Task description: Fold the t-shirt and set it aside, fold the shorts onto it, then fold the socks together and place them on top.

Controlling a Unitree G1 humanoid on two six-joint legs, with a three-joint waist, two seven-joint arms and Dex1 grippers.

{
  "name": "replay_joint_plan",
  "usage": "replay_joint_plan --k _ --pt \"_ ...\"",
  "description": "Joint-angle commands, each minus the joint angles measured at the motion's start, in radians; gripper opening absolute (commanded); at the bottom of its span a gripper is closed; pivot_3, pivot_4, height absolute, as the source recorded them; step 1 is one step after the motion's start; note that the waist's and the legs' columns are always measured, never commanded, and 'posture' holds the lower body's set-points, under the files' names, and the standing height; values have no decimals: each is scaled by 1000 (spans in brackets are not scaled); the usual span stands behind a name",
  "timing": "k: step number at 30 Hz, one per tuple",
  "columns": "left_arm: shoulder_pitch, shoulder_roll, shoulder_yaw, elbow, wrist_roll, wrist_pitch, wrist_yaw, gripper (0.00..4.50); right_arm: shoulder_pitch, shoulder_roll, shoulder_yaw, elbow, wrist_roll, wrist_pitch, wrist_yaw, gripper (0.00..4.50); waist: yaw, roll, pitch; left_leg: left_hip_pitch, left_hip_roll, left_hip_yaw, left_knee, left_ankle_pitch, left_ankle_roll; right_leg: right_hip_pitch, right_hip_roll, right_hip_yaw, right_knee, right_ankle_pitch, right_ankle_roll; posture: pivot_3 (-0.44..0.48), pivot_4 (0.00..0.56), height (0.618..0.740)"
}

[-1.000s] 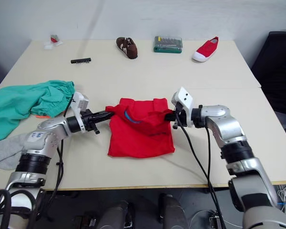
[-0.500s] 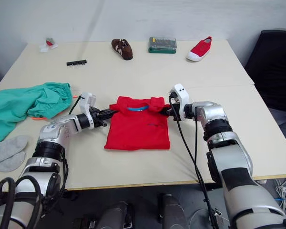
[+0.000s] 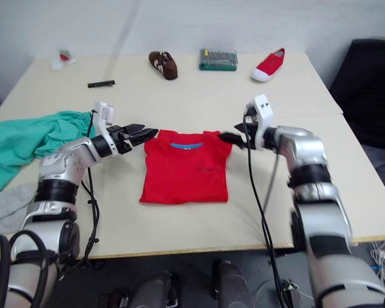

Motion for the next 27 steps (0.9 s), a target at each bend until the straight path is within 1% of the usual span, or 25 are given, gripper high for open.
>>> replay_joint_plan --k 1,4,7,10,11,14,16,17,18,19,21,22,26,27 --pt "130 97 -82 -299 14 -93 -179 4500 193 -94 39 -403 24 -69 105 4462 -1 0 0 1 0 0 0 -2 0 0 0 0 0 -2 0 0 150 740" --pt "288 186 -144 -452 74 -232 -277 4500 364 -163 58 -591 -2 -166 136 4462 -4 0 0 3 0 9 1 -4 1 1 0 -1 -2 -2 1 0 150 740" --pt "391 214 -162 -529 104 -323 -298 4500 456 -187 95 -662 -72 -283 116 4462 -3 0 0 8 1 10 1 -4 1 4 0 1 -3 -2 1 0 150 740" --pt "430 213 -180 -529 162 -424 -285 4500 486 -183 147 -639 -165 -408 84 4462 1 -1 1 9 1 9 3 -7 2 4 0 0 -5 0 -2 0 150 740" --pt "435 211 -192 -509 203 -476 -269 4500 488 -174 170 -617 -201 -450 67 4462 3 -1 1 8 2 9 3 -5 4 5 0 0 -6 1 -3 0 150 740" --pt "441 192 -210 -463 259 -539 -233 4500 460 -134 222 -544 -288 -535 4 4462 7 -1 1 8 3 10 3 -1 4 6 1 0 -8 5 -6 0 150 740" --pt "452 189 -232 -451 287 -582 -233 4500 434 -104 240 -491 -333 -572 -42 4462 7 -1 1 8 3 10 2 1 6 5 1 0 -8 5 -6 0 150 740" --pt "459 192 -249 -439 314 -619 -234 4500 422 -91 247 -467 -356 -590 -65 4292 5 -1 1 7 3 10 2 3 9 5 1 0 -8 5 -6 0 150 740" --pt "461 194 -263 -424 340 -650 -230 4500 413 -83 252 -447 -373 -606 -82 4090 3 -1 1 7 3 10 2 3 9 4 1 0 -7 5 -6 0 150 740" --pt "456 189 -276 -398 364 -679 -218 4315 404 -78 258 -425 -390 -627 -95 3907 2 -1 1 8 3 10 2 2 8 4 1 0 -4 5 -6 0 150 740" --pt "431 171 -290 -331 387 -714 -196 3902 398 -87 274 -391 -430 -679 -111 3269 3 -1 0 8 3 10 2 2 6 3 1 -1 -4 5 -7 0 150 740" --pt "420 164 -295 -304 395 -729 -190 3705 397 -90 278 -380 -441 -695 -117 3040 3 -1 0 8 3 10 2 2 6 3 1 -1 -4 4 -8 0 150 740" --pt "382 143 -312 -214 419 -776 -178 2510 391 -90 272 -360 -442 -731 -119 1692 15 -1 0 8 3 10 4 0 10 5 0 -2 -3 5 -7 0 150 740" --pt "376 141 -315 -203 417 -780 -180 2163 389 -90 269 -359 -437 -737 -115 1298 18 -1 0 8 3 10 5 0 10 5 0 -2 -3 6 -7 0 150 740"
